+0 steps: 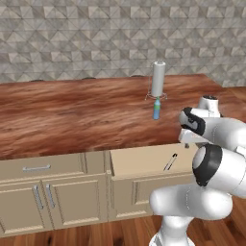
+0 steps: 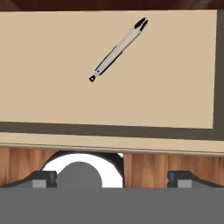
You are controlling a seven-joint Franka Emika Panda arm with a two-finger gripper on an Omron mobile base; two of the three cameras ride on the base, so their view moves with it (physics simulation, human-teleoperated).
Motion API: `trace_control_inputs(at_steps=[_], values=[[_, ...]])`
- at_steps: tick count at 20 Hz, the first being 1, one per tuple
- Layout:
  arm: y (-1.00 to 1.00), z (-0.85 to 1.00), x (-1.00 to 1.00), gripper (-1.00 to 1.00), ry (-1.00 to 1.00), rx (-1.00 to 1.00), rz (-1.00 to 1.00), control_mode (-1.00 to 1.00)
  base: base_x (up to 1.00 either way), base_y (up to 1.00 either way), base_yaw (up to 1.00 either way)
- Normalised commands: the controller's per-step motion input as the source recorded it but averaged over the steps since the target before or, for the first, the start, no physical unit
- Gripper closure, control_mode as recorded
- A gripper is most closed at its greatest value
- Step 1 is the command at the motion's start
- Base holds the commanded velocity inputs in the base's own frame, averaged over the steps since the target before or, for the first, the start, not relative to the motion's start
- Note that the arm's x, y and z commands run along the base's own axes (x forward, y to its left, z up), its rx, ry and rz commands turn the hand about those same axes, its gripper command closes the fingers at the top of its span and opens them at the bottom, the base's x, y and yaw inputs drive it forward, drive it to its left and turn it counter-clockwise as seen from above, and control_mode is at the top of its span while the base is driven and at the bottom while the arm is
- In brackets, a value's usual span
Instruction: Pick the tongs from the drawer and place it on the counter.
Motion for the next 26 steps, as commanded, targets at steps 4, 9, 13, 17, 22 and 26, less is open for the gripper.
trace_control_inputs(at_steps=[4, 9, 13, 17, 22, 26], values=[[-0.26, -0.55, 0.00, -1.00, 0.08, 0.02, 0.00, -1.00, 0.00, 0.00, 0.00], [-0.26, -0.56, 0.14, -1.00, 0.04, 0.00, 0.00, -1.00, 0.00, 0.00, 0.00], [-0.27, -0.51, 0.38, -1.00, 0.00, 0.00, 0.00, -1.00, 0.00, 0.00, 0.00], [-0.22, -0.38, 0.14, -1.00, 0.05, 0.01, 0.00, -1.00, 0.00, 0.00, 0.00], [-0.17, -0.34, 0.00, -1.00, 0.10, 0.01, 0.00, -1.00, 0.00, 0.00, 0.00], [-0.14, -0.33, 0.00, -1.00, 0.08, 0.00, 0.00, -1.00, 0.00, 0.00, 0.00]])
